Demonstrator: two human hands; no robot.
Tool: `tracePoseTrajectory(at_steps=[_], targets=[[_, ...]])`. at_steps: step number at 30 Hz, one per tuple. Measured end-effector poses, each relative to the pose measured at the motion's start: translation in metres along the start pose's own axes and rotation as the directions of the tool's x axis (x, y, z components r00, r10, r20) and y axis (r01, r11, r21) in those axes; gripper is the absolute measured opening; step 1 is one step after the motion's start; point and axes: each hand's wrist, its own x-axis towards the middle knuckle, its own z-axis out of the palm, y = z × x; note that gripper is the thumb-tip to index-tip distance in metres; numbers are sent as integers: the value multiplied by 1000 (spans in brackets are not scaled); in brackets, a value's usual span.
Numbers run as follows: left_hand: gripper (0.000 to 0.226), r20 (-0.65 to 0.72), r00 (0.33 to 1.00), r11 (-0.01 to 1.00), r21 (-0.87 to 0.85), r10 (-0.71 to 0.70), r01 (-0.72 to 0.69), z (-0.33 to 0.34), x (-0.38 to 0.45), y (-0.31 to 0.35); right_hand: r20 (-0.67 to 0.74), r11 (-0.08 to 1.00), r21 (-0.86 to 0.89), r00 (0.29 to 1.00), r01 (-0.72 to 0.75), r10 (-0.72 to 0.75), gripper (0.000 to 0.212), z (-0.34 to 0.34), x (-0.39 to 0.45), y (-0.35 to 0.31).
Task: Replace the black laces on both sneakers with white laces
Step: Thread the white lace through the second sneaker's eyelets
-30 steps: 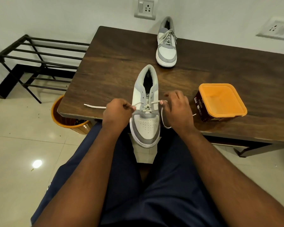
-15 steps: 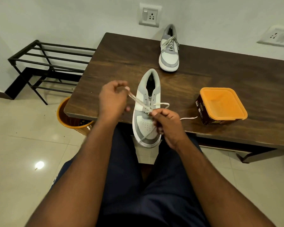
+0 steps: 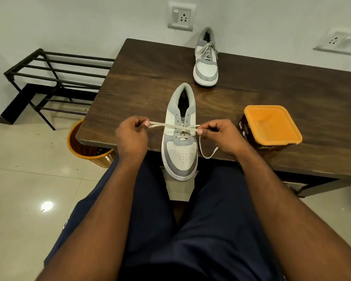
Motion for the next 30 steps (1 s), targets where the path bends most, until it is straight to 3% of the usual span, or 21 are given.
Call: tracePoseTrajectory(at_steps=[1, 3, 6, 11, 15, 18, 21, 23, 25, 30], targets=[[26, 47, 999, 999, -23, 25, -24, 0, -2, 5, 1, 1000, -21, 1000, 9, -9, 5, -1, 1, -1], [46, 238, 966, 969, -243, 105, -45, 8, -13, 21, 9, 998, -46, 999, 33, -33, 4, 4, 5, -7], [45, 444, 882, 892, -447, 159, 65, 26, -20, 39, -3, 996, 30, 997, 78, -78, 10, 17, 9, -17], [9, 424, 902, 939, -334, 74, 80, 31, -9, 30, -85, 991, 132, 996, 33, -22, 5, 15, 16, -22], [10, 526, 848, 968, -242, 68, 72, 33, -7, 27, -82, 988, 150, 997, 27, -15, 4, 21, 18, -22], [14, 455, 887, 972, -232, 81, 30, 39, -6, 30, -97, 959, 284, 995, 8, 20, 5, 26, 22, -23], [19, 305, 952, 951, -294, -6, 100, 46, 2, 24, -278, 925, 381, 952, -14, 128, 13, 23, 31, -16], [16, 233, 972, 953, -289, -16, 85, 49, 7, 21, -390, 975, 221, 914, -28, 115, 14, 26, 37, -9], [14, 178, 984, 970, -241, 6, 38, 53, 10, 20, -373, 996, 27, 924, -84, 88, 10, 35, 40, -2], [9, 126, 992, 986, -166, 29, -7, 62, 14, 24, -397, 973, -172, 915, -156, 76, 26, 54, 40, 1]])
